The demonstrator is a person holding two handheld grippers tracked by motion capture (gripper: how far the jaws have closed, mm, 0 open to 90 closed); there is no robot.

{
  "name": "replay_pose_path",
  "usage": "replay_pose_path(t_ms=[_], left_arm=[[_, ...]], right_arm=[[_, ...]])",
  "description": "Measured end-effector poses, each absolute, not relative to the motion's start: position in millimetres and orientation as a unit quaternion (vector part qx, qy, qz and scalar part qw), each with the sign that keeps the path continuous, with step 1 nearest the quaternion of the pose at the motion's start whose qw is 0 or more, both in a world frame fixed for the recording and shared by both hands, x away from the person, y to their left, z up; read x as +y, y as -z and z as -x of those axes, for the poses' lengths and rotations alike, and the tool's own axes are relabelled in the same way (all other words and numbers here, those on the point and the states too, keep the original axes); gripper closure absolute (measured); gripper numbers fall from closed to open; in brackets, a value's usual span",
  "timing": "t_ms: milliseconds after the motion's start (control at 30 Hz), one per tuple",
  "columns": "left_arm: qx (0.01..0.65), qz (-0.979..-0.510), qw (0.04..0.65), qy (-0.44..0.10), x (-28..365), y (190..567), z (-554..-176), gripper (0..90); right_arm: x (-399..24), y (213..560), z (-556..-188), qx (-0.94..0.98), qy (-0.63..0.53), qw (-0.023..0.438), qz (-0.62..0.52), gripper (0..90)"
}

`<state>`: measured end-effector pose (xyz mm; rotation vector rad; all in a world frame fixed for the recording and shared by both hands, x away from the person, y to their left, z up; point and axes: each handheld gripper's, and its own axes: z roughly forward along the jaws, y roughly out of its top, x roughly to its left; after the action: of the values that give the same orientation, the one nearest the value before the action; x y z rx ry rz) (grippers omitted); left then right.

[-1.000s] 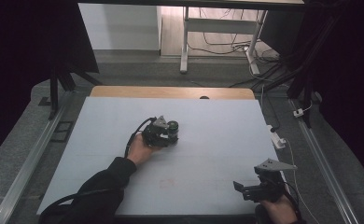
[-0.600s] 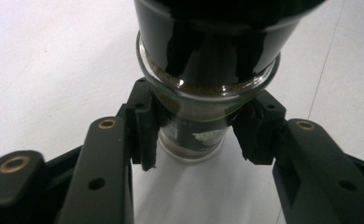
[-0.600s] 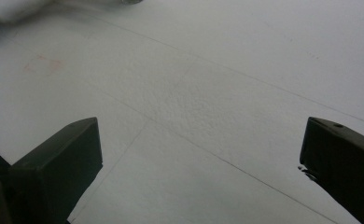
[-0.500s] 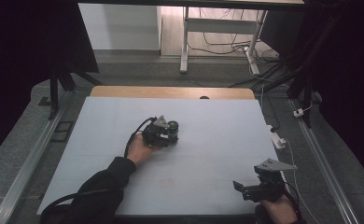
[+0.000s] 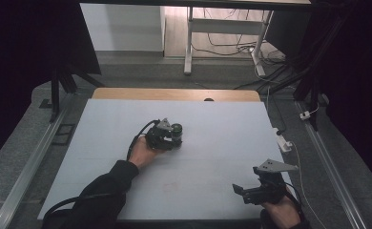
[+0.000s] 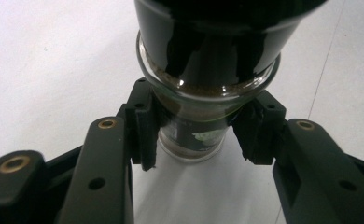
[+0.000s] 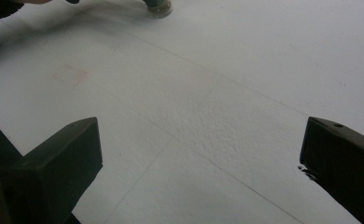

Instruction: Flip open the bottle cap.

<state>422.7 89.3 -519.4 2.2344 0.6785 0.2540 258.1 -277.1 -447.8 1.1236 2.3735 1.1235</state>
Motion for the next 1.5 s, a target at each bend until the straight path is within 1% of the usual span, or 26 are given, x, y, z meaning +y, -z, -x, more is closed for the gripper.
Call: replay_pose_path(t_ms=[433,667,867,1067,1200,1500], left_arm=[[0.269,-0.879,0.380,-0.099,89,518,-423,53.9],[0.261,-0.882,0.381,-0.097,90,519,-424,54.0],[0.256,-0.883,0.381,-0.096,90,519,-425,54.0],[0.255,-0.882,0.384,-0.096,91,519,-424,54.0],[0.257,-0.882,0.384,-0.097,91,520,-424,54.0],[0.259,-0.881,0.383,-0.097,90,519,-424,54.0]], right_arm=[[-255,442,-267,0.832,-0.411,0.126,-0.352,0.0],[-241,439,-275,0.833,-0.427,0.105,-0.336,0.0],[-231,438,-285,0.834,-0.434,0.099,-0.326,0.0],[-220,440,-298,0.836,-0.434,0.083,-0.325,0.0],[-210,441,-304,0.842,-0.426,0.081,-0.321,0.0],[-188,438,-315,0.849,-0.420,0.100,-0.304,0.0]])
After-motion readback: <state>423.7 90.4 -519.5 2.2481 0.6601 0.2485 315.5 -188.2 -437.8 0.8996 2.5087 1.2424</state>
